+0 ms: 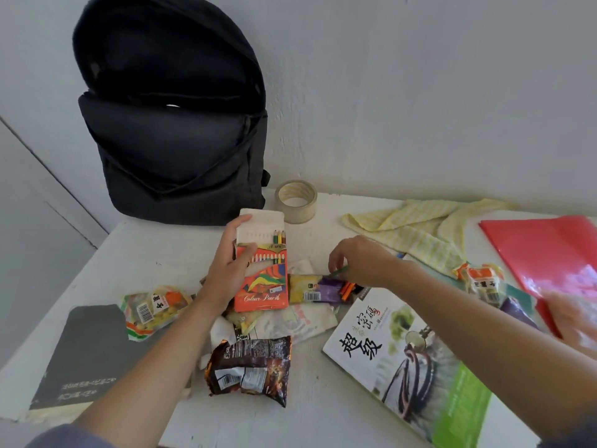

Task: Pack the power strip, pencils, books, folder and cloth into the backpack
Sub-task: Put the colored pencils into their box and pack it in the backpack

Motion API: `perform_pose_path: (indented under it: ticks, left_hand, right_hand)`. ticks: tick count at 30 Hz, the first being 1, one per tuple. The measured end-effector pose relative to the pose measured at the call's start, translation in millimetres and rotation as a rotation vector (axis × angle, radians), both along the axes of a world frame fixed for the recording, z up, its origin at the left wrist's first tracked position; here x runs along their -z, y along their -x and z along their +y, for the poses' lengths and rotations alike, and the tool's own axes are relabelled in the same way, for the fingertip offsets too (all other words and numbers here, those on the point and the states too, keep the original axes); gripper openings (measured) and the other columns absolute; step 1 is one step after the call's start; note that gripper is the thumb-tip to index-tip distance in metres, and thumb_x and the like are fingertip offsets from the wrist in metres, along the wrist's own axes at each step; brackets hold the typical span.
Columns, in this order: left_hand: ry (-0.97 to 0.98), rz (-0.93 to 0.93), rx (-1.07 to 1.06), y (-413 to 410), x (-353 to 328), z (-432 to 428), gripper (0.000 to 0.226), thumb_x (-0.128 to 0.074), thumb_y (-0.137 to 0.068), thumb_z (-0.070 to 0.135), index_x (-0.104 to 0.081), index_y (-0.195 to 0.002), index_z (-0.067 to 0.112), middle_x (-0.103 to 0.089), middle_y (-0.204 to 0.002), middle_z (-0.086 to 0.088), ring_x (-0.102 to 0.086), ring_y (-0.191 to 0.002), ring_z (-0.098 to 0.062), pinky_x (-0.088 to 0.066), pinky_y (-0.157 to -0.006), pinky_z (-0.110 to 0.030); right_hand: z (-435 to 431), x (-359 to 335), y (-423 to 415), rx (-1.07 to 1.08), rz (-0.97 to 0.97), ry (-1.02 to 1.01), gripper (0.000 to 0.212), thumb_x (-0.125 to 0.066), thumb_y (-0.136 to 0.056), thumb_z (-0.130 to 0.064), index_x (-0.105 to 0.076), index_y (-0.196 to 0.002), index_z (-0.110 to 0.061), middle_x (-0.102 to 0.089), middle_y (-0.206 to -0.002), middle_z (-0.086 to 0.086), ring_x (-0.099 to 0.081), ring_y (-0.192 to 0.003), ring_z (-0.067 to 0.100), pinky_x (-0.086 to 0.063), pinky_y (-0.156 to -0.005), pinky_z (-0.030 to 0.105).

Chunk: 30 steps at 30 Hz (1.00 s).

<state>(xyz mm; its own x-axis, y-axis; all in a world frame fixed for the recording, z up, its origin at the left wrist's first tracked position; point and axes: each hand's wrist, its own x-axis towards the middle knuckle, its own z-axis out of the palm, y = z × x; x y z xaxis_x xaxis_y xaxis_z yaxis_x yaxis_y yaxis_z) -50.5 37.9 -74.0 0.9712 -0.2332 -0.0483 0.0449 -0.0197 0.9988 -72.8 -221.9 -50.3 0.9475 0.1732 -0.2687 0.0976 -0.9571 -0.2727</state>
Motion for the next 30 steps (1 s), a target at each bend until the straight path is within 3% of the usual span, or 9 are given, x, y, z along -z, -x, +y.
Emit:
perform_pose_path:
  ticks: [3, 9, 15, 17, 22, 25, 30]
  left_hand:
    - [0.07, 0.05, 0.048, 0.5, -13.4, -2.0, 0.04, -0.048, -0.108, 0.015, -0.049, -0.13, 0.049, -0.06, -0.136, 0.0, -0.068, -0.117, -0.022, -0.061, -0.085, -0.037]
    - [0.332, 0.221, 0.134, 6.1, -36.6, -2.8, 0.046, -0.05, -0.104, 0.007, -0.05, -0.142, 0.033, -0.065, -0.136, -0.006, -0.069, -0.117, -0.029, -0.062, -0.084, -0.041]
    - [0.248, 0.162, 0.239, 16.0, -53.9, -10.7, 0.048, -0.051, -0.102, 0.007, -0.048, -0.142, 0.034, -0.069, -0.131, -0.001, -0.068, -0.119, -0.027, -0.062, -0.085, -0.04]
    - [0.214, 0.126, 0.25, 21.2, -54.6, -14.6, 0.048, -0.051, -0.102, 0.005, -0.049, -0.141, 0.034, -0.067, -0.135, -0.001, -0.067, -0.121, -0.025, -0.061, -0.086, -0.039]
    - [0.246, 0.094, 0.229, 27.6, -56.3, -25.7, 0.047, -0.048, -0.104, 0.002, -0.047, -0.142, 0.029, -0.064, -0.137, -0.007, -0.067, -0.12, -0.027, -0.062, -0.085, -0.038]
    - [0.248, 0.091, 0.225, 28.9, -54.8, -29.7, 0.046, -0.049, -0.104, 0.002, -0.047, -0.141, 0.029, -0.063, -0.138, -0.007, -0.067, -0.12, -0.027, -0.062, -0.084, -0.038]
    - [0.264, 0.109, 0.139, 30.8, -50.2, -33.4, 0.043, -0.049, -0.104, 0.001, -0.052, -0.136, 0.03, -0.061, -0.138, -0.009, -0.069, -0.116, -0.026, -0.062, -0.081, -0.037]
  right_hand:
    - [-2.6, 10.8, 5.6, -0.006, -0.074, 0.017, 0.013, -0.067, -0.089, -0.017, -0.071, -0.094, -0.029, -0.057, -0.097, -0.01, -0.057, -0.098, 0.017, -0.051, -0.084, 0.038]
    - [-14.0, 17.8, 13.7, -0.011, -0.144, 0.054, 0.024, -0.056, -0.09, -0.002, -0.066, -0.095, -0.023, -0.064, -0.099, -0.005, -0.051, -0.106, 0.018, -0.041, -0.09, 0.042]
    - [-9.3, 14.1, 14.2, -0.046, -0.128, 0.14, 0.033, -0.054, -0.088, 0.0, -0.067, -0.109, -0.023, -0.062, -0.111, -0.003, -0.053, -0.11, 0.02, -0.037, -0.09, 0.041]
    - [-7.2, 9.9, 12.3, -0.052, -0.103, 0.161, 0.035, -0.054, -0.085, 0.0, -0.066, -0.106, -0.025, -0.063, -0.111, -0.003, -0.056, -0.108, 0.02, -0.039, -0.091, 0.041]
    - [-6.1, 3.4, 15.6, -0.105, -0.089, 0.222, 0.029, -0.056, -0.082, 0.002, -0.062, -0.096, -0.023, -0.061, -0.104, -0.004, -0.05, -0.09, 0.017, -0.033, -0.075, 0.033]
    - [-8.1, 8.5, 18.5, -0.113, -0.147, 0.232, 0.022, -0.056, -0.087, -0.002, -0.063, -0.095, -0.02, -0.06, -0.102, -0.003, -0.056, -0.097, 0.021, -0.032, -0.07, 0.031]
    - [-16.8, 11.4, 22.0, -0.141, -0.21, 0.22, 0.013, -0.054, -0.096, -0.009, -0.055, -0.098, -0.022, -0.059, -0.105, -0.004, -0.05, -0.104, 0.022, -0.031, -0.076, 0.035]
